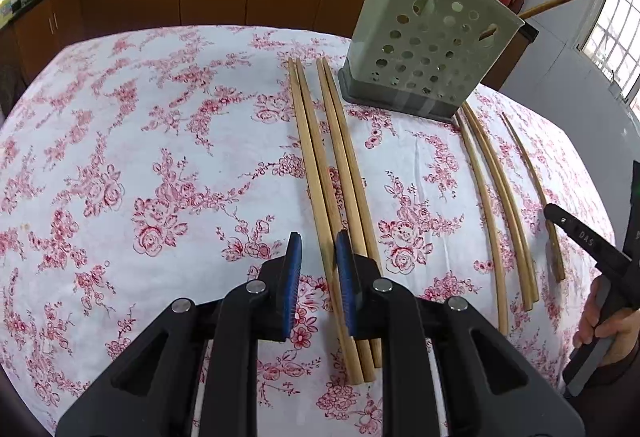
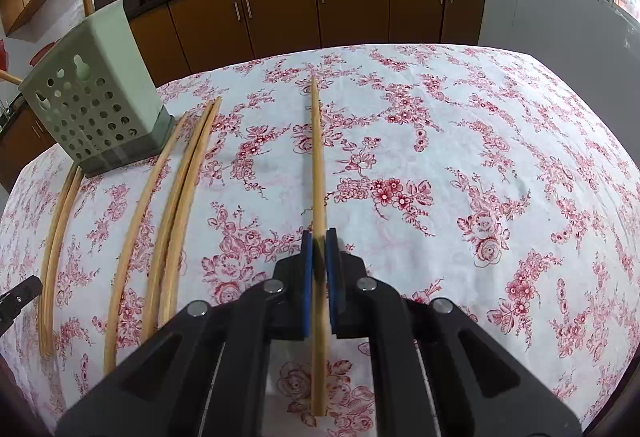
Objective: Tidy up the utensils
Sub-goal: 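Lower the left tool onto the next chopsticks and close it while the right tool grasps one, then lift and carry the chopsticks in the left tool toward the holder while the right tool carries its chopstick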
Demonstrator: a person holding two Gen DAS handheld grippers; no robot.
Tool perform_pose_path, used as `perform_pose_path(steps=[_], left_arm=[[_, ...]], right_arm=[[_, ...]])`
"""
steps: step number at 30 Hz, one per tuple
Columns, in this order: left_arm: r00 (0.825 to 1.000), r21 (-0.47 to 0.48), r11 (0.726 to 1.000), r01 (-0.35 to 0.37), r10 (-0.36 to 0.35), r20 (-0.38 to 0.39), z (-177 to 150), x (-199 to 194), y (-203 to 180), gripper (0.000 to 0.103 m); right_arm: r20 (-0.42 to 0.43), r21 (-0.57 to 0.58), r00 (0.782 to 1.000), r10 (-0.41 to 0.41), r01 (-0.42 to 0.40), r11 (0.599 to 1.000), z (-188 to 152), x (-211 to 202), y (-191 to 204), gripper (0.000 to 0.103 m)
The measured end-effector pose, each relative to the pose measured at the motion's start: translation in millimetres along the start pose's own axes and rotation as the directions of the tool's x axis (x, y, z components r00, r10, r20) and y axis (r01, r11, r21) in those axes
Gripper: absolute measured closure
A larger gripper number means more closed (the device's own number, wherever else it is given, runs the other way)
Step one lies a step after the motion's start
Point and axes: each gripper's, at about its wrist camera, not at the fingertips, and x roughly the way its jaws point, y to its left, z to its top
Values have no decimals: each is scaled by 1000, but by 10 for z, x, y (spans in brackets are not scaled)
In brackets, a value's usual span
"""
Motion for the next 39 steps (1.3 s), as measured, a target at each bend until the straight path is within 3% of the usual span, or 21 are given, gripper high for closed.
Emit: perform_pose_path(steps=[12, 14, 15, 23, 28, 39], left_arm=[[993, 48, 992, -113, 112, 21, 37, 67, -113, 85], [990, 48, 990, -136, 134, 31, 47, 87, -115, 92], [989, 40, 988, -146, 145, 33, 57, 92, -90, 95], [974, -63, 973, -221, 223, 32, 195, 46, 429, 95], [980, -61, 980, -192, 194, 39, 218, 35, 588, 95], [974, -19, 978, -209, 210, 83, 159, 23, 517, 94]], right_arm=[[3, -14, 1000, -3, 3, 1000, -16, -4, 18, 95], [4, -18, 1000, 2, -1, 1000, -23, -10, 24, 94], [5, -24, 1000, 0, 0, 1000, -26, -13, 33, 94], [10, -41, 1000, 22, -21, 999, -51, -35, 53, 94], [15, -70, 999, 29, -28, 997, -57, -23, 117, 94], [13, -61, 999, 38, -37, 997, -52, -13, 106, 94]])
